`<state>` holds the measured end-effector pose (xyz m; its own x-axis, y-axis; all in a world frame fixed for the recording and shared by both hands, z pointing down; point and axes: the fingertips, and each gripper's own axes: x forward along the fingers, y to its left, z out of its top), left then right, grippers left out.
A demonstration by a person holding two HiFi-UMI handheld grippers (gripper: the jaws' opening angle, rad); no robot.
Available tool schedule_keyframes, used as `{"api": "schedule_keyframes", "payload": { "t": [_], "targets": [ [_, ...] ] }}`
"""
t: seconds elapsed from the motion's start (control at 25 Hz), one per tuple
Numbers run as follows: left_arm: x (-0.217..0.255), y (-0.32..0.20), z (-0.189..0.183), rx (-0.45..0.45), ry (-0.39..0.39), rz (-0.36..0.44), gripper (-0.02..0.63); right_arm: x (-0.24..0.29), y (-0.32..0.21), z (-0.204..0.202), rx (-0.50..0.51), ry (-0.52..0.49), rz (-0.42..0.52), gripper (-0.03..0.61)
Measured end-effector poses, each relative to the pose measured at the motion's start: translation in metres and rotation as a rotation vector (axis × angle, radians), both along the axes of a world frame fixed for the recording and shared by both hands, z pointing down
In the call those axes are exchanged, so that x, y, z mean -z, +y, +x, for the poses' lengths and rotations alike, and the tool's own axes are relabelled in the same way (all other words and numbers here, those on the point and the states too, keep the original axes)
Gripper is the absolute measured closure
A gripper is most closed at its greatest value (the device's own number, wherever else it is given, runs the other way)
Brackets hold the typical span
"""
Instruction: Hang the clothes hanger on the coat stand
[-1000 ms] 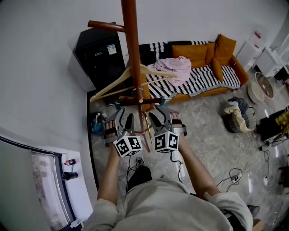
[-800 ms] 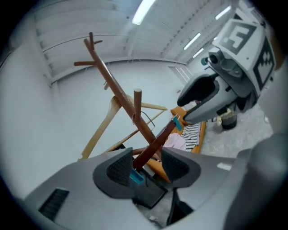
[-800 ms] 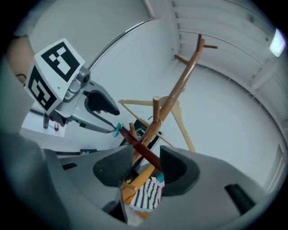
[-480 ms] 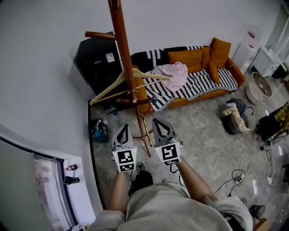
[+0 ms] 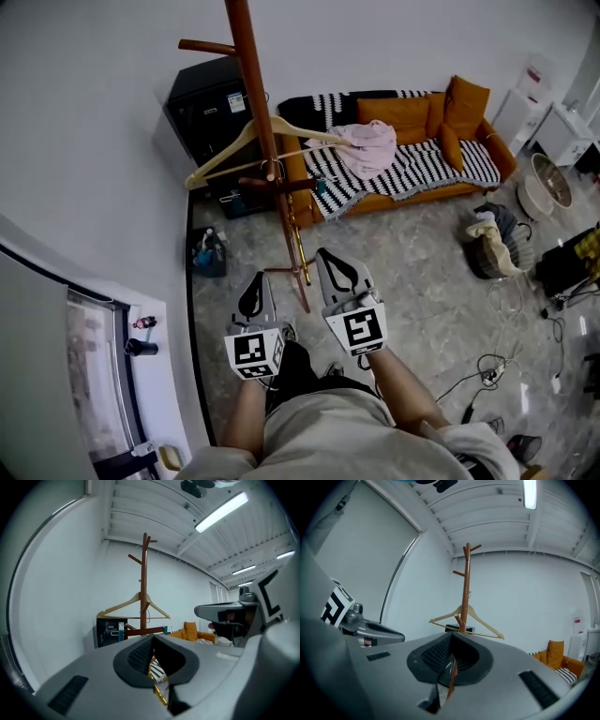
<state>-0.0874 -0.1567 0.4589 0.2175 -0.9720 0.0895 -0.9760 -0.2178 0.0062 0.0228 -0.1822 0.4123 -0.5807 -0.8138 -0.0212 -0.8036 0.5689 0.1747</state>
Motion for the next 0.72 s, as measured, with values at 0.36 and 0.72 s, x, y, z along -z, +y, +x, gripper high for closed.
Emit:
{"api": "schedule_keyframes", "payload": {
  "t": [0.36,0.72],
  "targets": [
    [-0.001,0.048,0.024,-0.003,-0.038,-0.027,0.604,0.020,0.051,0.027,0.016,-0.053,0.039,0.574],
    [0.046,0.089,0.038,-0.043,-0.048,0.073,0.604,0.045,0.108,0.033,-0.033,-0.038,0.104,0.574]
  ]
}}
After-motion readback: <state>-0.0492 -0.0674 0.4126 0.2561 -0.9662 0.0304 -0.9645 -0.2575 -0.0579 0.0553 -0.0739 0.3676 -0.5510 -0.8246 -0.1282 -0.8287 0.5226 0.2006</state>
